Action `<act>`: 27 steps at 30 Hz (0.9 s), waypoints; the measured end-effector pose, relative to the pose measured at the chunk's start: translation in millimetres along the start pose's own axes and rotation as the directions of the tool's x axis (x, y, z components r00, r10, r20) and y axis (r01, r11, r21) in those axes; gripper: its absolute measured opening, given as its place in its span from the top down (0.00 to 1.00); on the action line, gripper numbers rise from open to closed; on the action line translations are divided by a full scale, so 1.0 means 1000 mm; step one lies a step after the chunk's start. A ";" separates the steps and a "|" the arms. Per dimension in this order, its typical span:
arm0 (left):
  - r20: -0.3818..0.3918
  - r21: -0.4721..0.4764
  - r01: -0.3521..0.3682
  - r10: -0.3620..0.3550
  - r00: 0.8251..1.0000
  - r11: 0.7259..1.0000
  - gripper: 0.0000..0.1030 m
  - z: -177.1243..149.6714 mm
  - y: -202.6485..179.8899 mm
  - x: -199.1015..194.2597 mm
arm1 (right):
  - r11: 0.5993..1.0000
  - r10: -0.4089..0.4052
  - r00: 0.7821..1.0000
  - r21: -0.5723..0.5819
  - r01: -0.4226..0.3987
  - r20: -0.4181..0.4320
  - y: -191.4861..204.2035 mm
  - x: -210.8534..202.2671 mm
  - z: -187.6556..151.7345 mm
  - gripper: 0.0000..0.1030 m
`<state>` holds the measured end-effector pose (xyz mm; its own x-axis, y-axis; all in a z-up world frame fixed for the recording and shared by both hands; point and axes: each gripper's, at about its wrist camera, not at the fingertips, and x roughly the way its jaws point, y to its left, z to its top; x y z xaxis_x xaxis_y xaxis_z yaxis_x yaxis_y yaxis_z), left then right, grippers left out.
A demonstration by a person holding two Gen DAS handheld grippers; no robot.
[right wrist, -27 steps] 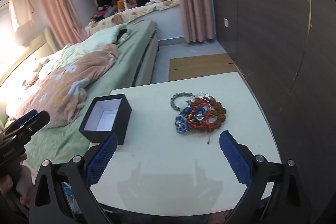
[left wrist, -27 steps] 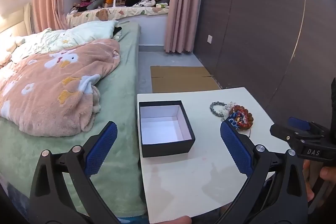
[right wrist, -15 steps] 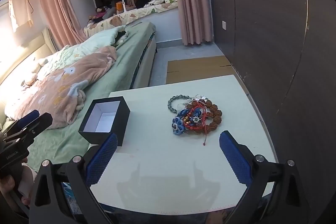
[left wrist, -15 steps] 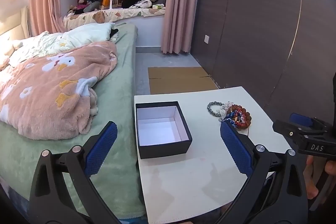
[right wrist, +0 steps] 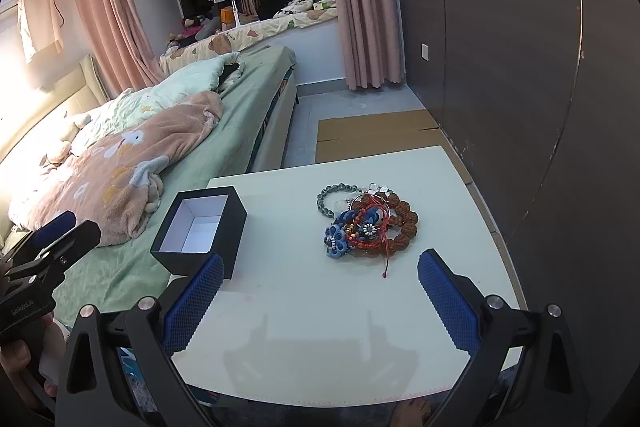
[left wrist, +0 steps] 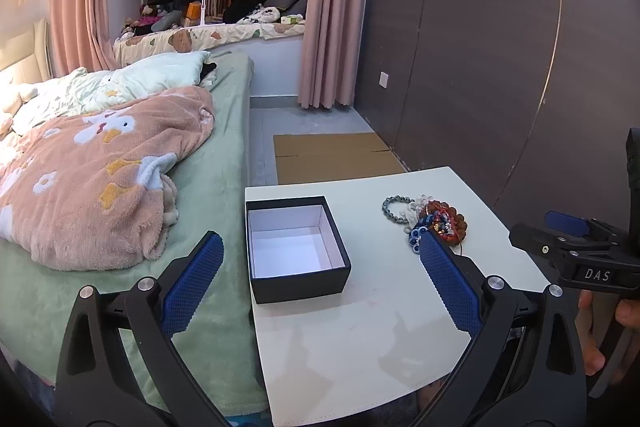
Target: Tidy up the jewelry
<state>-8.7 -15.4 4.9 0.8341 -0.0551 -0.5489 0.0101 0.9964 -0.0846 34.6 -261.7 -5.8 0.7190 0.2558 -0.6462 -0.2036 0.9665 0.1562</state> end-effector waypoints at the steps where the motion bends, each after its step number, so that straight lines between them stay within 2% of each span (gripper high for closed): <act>1: 0.001 -0.001 0.001 -0.001 1.000 1.000 0.05 0.000 0.000 -0.001 | 1.000 0.001 1.000 0.001 -0.001 0.001 -0.001 0.000 0.000 0.07; 27: 0.016 -0.006 0.003 -0.003 1.000 1.000 0.05 -0.004 0.003 -0.008 | 1.000 -0.014 1.000 -0.009 0.014 -0.002 0.000 0.001 -0.003 0.07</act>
<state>-17.1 -12.5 5.6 0.8429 -0.0566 -0.5350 0.0092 0.9958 -0.0909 33.4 -261.9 -8.3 0.7207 0.2421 -0.6496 -0.1991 0.9699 0.1405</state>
